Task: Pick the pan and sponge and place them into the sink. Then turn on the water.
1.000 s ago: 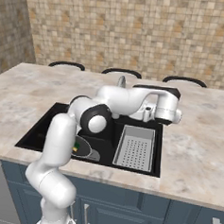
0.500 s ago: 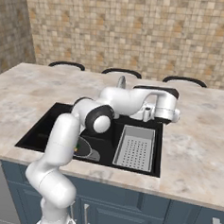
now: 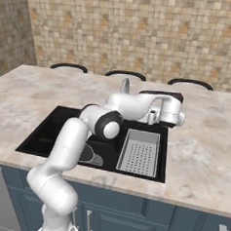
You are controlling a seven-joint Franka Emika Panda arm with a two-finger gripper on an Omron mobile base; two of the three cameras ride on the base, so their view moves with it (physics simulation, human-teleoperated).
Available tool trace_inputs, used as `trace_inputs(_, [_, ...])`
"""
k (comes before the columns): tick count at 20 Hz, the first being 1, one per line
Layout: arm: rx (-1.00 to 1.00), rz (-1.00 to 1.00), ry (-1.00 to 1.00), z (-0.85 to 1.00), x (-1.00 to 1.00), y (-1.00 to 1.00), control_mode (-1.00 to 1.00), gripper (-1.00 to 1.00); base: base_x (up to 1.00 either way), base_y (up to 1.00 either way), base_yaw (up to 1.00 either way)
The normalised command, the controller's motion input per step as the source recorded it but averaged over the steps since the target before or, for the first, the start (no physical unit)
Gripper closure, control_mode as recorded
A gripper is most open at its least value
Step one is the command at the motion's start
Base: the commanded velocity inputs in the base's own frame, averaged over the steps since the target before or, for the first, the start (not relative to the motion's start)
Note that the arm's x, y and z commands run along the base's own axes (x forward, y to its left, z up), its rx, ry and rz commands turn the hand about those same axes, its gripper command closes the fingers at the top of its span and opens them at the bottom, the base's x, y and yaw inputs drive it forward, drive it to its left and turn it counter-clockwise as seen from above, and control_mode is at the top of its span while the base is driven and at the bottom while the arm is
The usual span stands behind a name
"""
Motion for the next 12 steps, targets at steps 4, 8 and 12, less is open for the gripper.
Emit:
trace_inputs(4, [0.0,0.0,0.02,-0.14,0.26,-0.08,-1.0,-1.0,0.0,0.0,0.0])
trace_inputs(8, [0.0,0.0,0.01,-0.07,0.13,-0.03,-1.0,-1.0,0.0,0.0,0.0])
trace_inputs(12, [0.0,0.0,0.01,-0.13,0.11,0.0,-1.0,-1.0,0.0,0.0,0.0])
